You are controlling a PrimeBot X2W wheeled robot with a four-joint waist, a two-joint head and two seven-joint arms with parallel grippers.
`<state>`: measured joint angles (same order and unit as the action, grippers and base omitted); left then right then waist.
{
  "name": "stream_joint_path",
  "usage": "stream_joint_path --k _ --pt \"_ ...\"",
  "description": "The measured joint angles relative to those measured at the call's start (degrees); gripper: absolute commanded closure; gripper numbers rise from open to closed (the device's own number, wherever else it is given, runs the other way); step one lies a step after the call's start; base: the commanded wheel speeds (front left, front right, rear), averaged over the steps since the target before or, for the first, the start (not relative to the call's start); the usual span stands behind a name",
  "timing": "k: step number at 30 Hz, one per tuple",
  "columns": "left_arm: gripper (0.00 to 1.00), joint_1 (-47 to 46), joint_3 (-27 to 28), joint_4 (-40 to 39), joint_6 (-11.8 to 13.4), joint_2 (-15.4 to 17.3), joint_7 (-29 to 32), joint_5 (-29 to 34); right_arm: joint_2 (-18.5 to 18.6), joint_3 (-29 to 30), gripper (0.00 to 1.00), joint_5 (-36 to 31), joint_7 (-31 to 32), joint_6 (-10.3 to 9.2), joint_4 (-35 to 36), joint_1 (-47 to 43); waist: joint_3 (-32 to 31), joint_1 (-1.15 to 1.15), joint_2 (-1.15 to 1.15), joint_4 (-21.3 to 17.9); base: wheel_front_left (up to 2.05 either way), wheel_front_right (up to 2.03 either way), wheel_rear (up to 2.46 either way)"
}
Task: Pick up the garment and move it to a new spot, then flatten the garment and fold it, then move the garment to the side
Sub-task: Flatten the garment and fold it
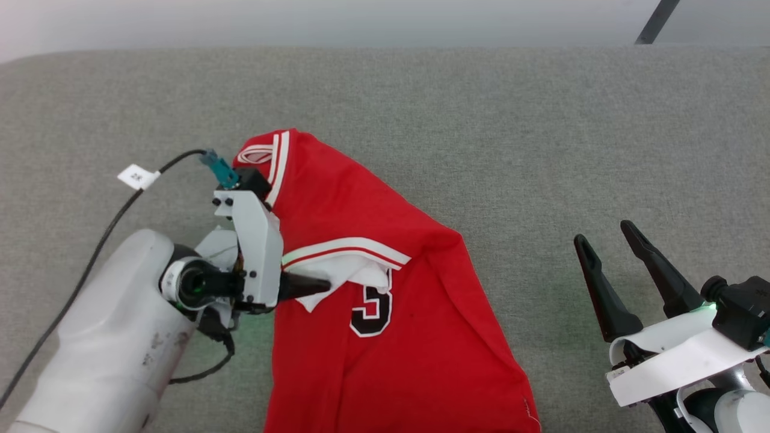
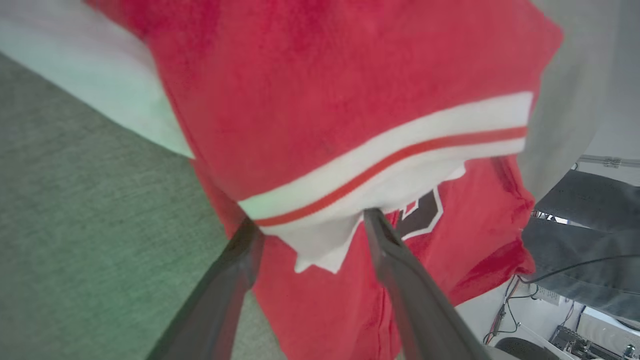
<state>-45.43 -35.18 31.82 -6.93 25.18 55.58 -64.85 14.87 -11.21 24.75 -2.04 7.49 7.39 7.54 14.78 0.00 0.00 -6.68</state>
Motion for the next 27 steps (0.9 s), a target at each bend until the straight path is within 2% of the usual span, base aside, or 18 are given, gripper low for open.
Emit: stream_joint_path --k 1,2,3,4,10,15,19,25,27 --pt "0.44 0.0 0.4 0.2 -0.1 -0.4 -0.2 -0.8 -0.1 0.0 0.0 0.0 -0.1 0.0 -0.1 0.0 0.2 0.0 0.0 -0.1 0.0 0.0 0.0" --pt "0.73 -0.1 0.4 0.3 -0.1 -0.7 -0.4 -1.1 -0.1 0.0 0.0 0.0 -0.1 0.0 -0.1 0.1 0.3 0.0 0.0 -0.2 0.0 0.0 0.0" --pt "0.97 -0.2 0.3 0.3 -0.2 -0.8 -0.7 -1.1 -0.1 0.0 0.0 0.0 -0.3 0.0 -0.1 0.3 0.5 0.0 0.0 -0.2 0.0 0.0 0.0" --pt "1.0 -0.4 0.2 0.4 -0.2 -0.8 -0.9 -1.1 -0.2 0.0 0.0 0.0 -0.3 0.0 -0.2 0.5 0.5 0.0 0.0 -0.3 0.0 0.0 0.0" --pt "1.0 -3.2 -0.7 -0.8 -0.4 1.1 -2.1 1.1 -1.4 -0.8 0.0 0.4 -1.0 0.0 -1.0 1.4 0.6 0.0 0.0 -1.7 0.0 0.0 0.0" --pt "1.0 -8.6 -2.1 -2.7 -0.4 1.6 -0.2 3.2 -2.7 -1.7 0.0 1.3 -2.6 0.0 -2.5 1.3 1.0 0.0 0.0 -3.6 0.0 0.0 0.0" --pt "1.0 -14.2 -3.2 -2.3 -0.2 -1.9 0.9 4.4 -3.8 -2.9 0.0 2.1 -4.1 0.0 -3.9 1.9 1.7 0.0 0.0 -5.6 0.0 0.0 0.0" --pt "1.0 -22.9 -4.7 4.6 -0.1 -9.6 -3.9 8.0 -5.4 -6.1 0.0 3.5 -6.9 0.0 -6.3 4.8 3.7 0.0 0.0 -9.4 0.0 0.0 0.0" --pt "1.0 -25.3 -5.7 7.5 -0.1 -11.3 -7.3 10.1 -6.0 -7.4 0.0 4.0 -7.9 0.0 -7.3 5.9 4.6 0.0 0.0 -10.8 0.0 0.0 0.0"
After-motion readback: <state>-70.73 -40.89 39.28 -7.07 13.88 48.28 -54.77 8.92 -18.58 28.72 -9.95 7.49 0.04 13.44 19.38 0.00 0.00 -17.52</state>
